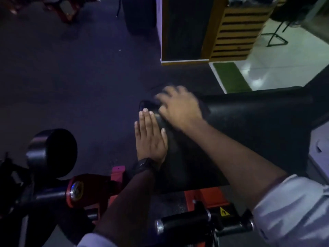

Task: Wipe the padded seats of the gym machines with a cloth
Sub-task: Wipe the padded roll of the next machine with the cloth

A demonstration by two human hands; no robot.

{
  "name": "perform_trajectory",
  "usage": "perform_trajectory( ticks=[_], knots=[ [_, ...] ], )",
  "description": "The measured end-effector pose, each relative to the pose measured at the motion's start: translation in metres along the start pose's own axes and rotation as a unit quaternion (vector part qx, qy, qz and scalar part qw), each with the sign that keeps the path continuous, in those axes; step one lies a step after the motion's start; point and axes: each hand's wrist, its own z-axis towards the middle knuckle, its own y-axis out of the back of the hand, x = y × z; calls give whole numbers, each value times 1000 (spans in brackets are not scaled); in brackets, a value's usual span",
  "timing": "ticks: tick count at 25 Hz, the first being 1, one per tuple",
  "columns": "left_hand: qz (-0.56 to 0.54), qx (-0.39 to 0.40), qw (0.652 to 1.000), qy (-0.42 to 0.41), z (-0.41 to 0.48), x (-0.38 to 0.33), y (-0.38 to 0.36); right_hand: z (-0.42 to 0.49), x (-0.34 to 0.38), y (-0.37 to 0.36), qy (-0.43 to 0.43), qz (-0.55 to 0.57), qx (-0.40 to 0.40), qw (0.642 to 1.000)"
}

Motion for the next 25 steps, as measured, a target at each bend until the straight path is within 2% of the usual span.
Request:
perform_trajectory(
  ticks=[2, 3, 6, 7, 8, 10, 11, 12, 14, 15, 16, 18, 19, 20, 22, 23, 24, 25],
  knots=[
    [5, 6, 1000, -15, -2, 0, 0, 8, -22, 7, -146, 24, 38, 988],
    [10, 5, 1000, -19, -3, 0, -1, 7, -17, 7, -158, 32, 30, 987],
    [11, 0, 999, -36, -5, 3, -4, -14, 25, -9, 31, 30, -14, 999],
    [10, -2, 999, -42, -6, 4, -4, -14, 20, -10, 55, 22, -12, 998],
    [8, -4, 999, -44, -5, 4, -5, -8, 7, -4, 26, 23, 5, 999],
    [5, -1, 999, -43, -4, 4, -5, 6, -17, 5, -155, 27, 20, 987],
    [3, 0, 999, -41, -5, 3, -5, 8, -15, 8, -198, 29, 24, 979],
    [0, 1, 999, -40, -5, 3, -5, 8, -2, 4, -171, 26, 14, 985],
    [-8, 12, 999, -46, -7, 5, -6, -6, 33, -2, -22, 52, -7, 998],
    [-10, 11, 999, -50, -7, 6, -7, -8, 32, -5, 26, 54, -1, 998],
    [-12, 7, 999, -53, -6, 7, -7, -1, 21, -5, 28, 62, 14, 998],
    [-8, -2, 999, -48, -4, 6, -7, 18, -2, 2, -126, 70, 28, 989],
    [-6, -4, 999, -44, -5, 6, -6, 19, 0, 5, -162, 69, 32, 984],
    [-9, -3, 999, -45, -5, 7, -6, 18, 10, 2, -134, 61, 13, 989],
    [-22, 3, 998, -53, -6, 7, -4, 3, 39, -1, 7, 59, 5, 998],
    [-25, 2, 998, -50, -5, 7, -3, 2, 33, -3, 42, 54, 17, 997],
    [-25, -1, 999, -44, -4, 6, -3, 6, 19, -2, 38, 50, 29, 998],
    [-22, -1, 999, -40, -3, 6, -3, 12, 0, 2, -35, 42, 36, 998]
  ],
)
